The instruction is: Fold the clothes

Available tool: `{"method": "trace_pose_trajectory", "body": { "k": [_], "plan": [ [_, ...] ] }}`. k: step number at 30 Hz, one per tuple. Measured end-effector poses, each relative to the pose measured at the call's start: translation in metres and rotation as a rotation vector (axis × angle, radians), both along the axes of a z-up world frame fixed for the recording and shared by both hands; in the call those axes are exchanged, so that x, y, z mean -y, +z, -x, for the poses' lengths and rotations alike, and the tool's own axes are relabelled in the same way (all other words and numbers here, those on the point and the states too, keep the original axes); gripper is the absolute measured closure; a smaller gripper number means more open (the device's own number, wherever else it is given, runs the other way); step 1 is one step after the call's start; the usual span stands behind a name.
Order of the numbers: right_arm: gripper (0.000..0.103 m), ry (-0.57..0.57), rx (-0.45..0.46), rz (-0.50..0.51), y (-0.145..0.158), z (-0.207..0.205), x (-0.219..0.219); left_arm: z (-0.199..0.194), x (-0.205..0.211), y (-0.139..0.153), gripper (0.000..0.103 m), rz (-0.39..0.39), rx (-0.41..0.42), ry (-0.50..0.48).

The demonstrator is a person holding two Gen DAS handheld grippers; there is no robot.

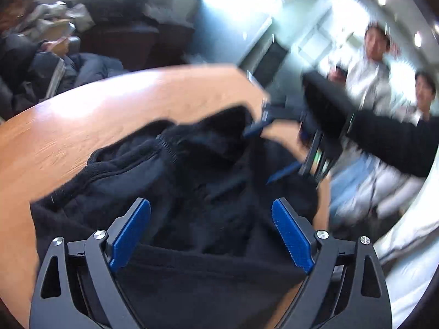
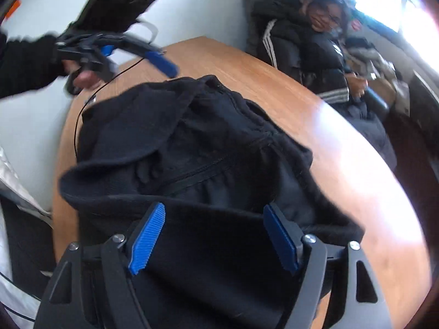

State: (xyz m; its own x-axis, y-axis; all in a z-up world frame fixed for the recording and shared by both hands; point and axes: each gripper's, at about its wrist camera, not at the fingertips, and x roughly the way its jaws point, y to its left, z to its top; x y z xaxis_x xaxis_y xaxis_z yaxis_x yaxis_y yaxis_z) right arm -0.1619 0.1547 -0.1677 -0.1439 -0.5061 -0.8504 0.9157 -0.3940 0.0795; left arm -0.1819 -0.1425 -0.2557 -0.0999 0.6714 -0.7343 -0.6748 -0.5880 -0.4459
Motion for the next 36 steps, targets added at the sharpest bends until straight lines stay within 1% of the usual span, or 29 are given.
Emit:
{"method": "trace_pose_trajectory", "body": {
  "k": [1,3,4,5,6,7,8,10,11,12,13,14,16,18,19,20,22,25,26,27,28,29,30,31,32,33,34,35,36],
  "plan": [
    [0.024,0.008,-0.001,-0.016,-0.004,0.006,-0.002,0.009,-0.004,-0.012,0.011,0.041,0.01,-0.045],
    [0.024,0.021,0.005,-0.051,-0.013,0.019,-0.008,0.026,-0.005,-0.038,0.011,0.081,0.078,-0.111],
    [0.024,0.028,0.022,-0.09,-0.022,0.026,-0.01,0.031,-0.007,-0.051,0.011,0.103,0.114,-0.131],
    [0.025,0.03,0.038,-0.134,-0.033,0.031,-0.013,0.035,-0.005,-0.069,0.011,0.16,0.152,-0.142],
    [0.034,0.029,0.048,-0.174,-0.044,0.035,-0.015,0.039,-0.004,-0.081,0.015,0.195,0.178,-0.141],
    [0.044,0.028,0.059,-0.214,-0.054,0.04,-0.018,0.041,0.0,-0.083,0.019,0.193,0.181,-0.141],
    [0.062,0.01,0.064,-0.223,-0.057,0.045,-0.024,0.044,0.004,-0.084,0.021,0.191,0.185,-0.14],
    [0.08,-0.047,0.079,-0.205,-0.053,0.054,-0.04,0.049,0.012,-0.087,0.032,0.186,0.191,-0.139],
    [0.081,-0.065,0.085,-0.203,-0.05,0.056,-0.049,0.051,0.016,-0.089,0.047,0.184,0.194,-0.138],
    [0.082,-0.076,0.076,-0.216,-0.048,0.057,-0.056,0.054,0.02,-0.09,0.056,0.182,0.198,-0.137],
    [0.082,-0.086,0.062,-0.233,-0.046,0.057,-0.064,0.056,0.024,-0.092,0.058,0.181,0.2,-0.137],
    [0.084,-0.109,0.053,-0.239,-0.043,0.058,-0.072,0.058,0.029,-0.091,0.06,0.198,0.191,-0.135],
    [0.086,-0.18,0.042,-0.225,-0.036,0.063,-0.088,0.06,0.04,-0.088,0.065,0.226,0.169,-0.122],
    [0.086,-0.291,0.037,-0.148,-0.022,0.07,-0.109,0.061,0.053,-0.085,0.066,0.255,0.148,-0.082],
    [0.086,-0.345,0.034,-0.112,-0.017,0.074,-0.12,0.063,0.064,-0.086,0.064,0.266,0.142,-0.037],
    [0.086,-0.395,0.032,-0.091,-0.015,0.077,-0.132,0.066,0.075,-0.086,0.06,0.278,0.136,0.008],
    [0.085,-0.461,0.039,-0.101,-0.022,0.081,-0.147,0.07,0.094,-0.086,0.06,0.287,0.123,0.083],
    [0.084,-0.497,0.05,-0.13,-0.035,0.081,-0.153,0.075,0.107,-0.082,0.062,0.293,0.092,0.157],
    [0.081,-0.504,0.04,-0.133,-0.036,0.08,-0.152,0.076,0.109,-0.081,0.064,0.297,0.081,0.18],
    [0.075,-0.514,0.026,-0.13,-0.034,0.08,-0.152,0.078,0.111,-0.079,0.064,0.302,0.067,0.202],
    [0.07,-0.529,0.014,-0.122,-0.03,0.08,-0.154,0.078,0.109,-0.073,0.063,0.324,0.029,0.219],
    [0.065,-0.541,0.003,-0.118,-0.023,0.078,-0.156,0.079,0.109,-0.066,0.057,0.34,-0.011,0.242],
    [0.062,-0.55,-0.009,-0.116,-0.014,0.076,-0.157,0.08,0.11,-0.058,0.055,0.334,-0.035,0.267],
    [0.059,-0.56,-0.02,-0.115,-0.006,0.074,-0.159,0.081,0.114,-0.048,0.055,0.306,-0.048,0.297],
    [0.055,-0.551,-0.048,-0.129,0.004,0.07,-0.152,0.083,0.118,-0.033,0.053,0.255,-0.052,0.325],
    [0.048,-0.528,-0.063,-0.126,0.013,0.063,-0.143,0.08,0.117,-0.023,0.045,0.218,-0.06,0.329],
    [0.043,-0.503,-0.067,-0.109,0.022,0.054,-0.134,0.069,0.11,-0.01,0.04,0.169,-0.077,0.302],
    [0.036,-0.483,-0.053,-0.077,0.029,0.046,-0.121,0.057,0.095,-0.001,0.035,0.134,-0.087,0.249],
    [0.036,-0.462,-0.024,-0.036,0.03,0.04,-0.105,0.044,0.077,0.001,0.033,0.096,-0.083,0.174]
  ]
}}
